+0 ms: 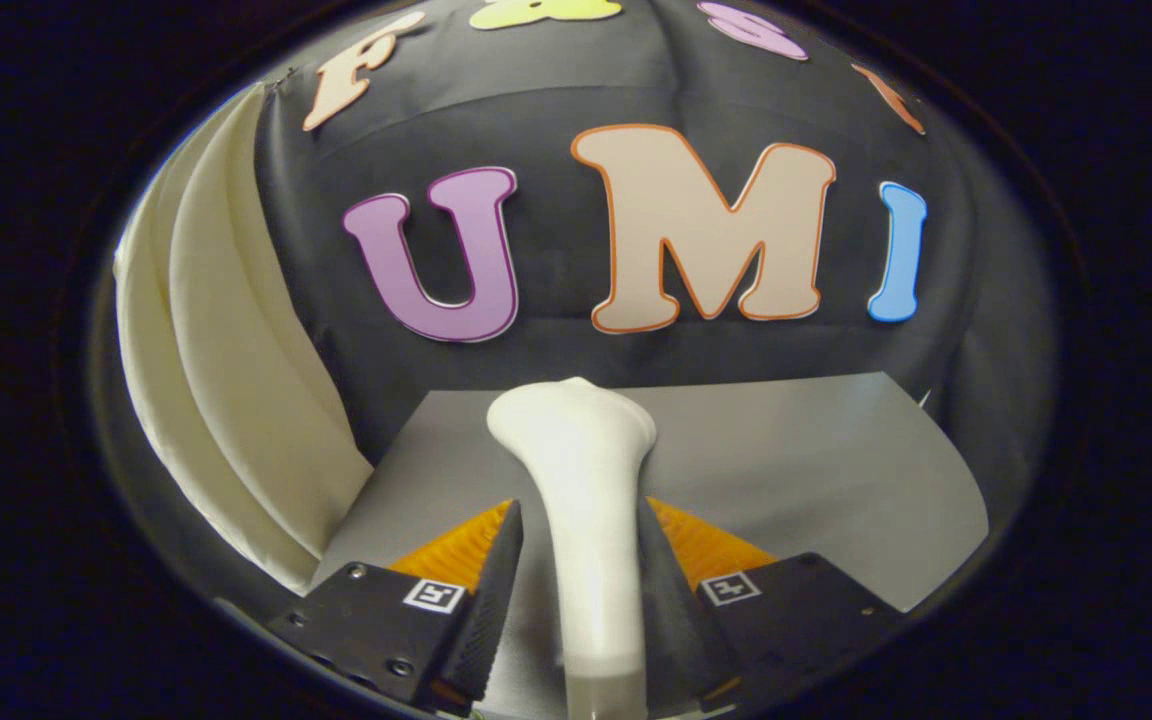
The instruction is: Iron the clothes twice with a garment steamer, once on the left side and once on the right side.
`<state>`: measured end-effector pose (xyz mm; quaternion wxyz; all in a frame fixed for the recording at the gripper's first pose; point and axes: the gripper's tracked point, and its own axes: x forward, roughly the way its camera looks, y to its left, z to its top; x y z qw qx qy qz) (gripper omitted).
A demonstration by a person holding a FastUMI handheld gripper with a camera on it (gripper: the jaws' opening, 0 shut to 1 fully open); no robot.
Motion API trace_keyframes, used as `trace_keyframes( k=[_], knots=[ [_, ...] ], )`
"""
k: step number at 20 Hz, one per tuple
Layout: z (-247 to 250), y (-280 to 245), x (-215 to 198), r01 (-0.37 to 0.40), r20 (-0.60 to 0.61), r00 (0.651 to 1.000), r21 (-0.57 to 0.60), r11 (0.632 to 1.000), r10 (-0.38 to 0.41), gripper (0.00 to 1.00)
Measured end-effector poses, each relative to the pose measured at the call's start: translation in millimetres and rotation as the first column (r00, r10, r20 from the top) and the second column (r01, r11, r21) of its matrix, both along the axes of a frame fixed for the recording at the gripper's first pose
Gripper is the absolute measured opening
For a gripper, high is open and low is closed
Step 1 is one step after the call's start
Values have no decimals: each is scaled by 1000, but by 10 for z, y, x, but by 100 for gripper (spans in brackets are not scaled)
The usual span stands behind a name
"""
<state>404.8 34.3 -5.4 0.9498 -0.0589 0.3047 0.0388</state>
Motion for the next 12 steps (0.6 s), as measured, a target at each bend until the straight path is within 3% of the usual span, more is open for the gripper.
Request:
trace_keyframes(
  k=[4,9,12],
  knots=[
    [-1,4,-12,-9,-24,1000,-4,1000,9,53],
    [19,-6,-63,-18,-14,1000,-12,1000,18,47],
    [267,-72,-139,2,109,994,-18,1000,0,44]
  ],
)
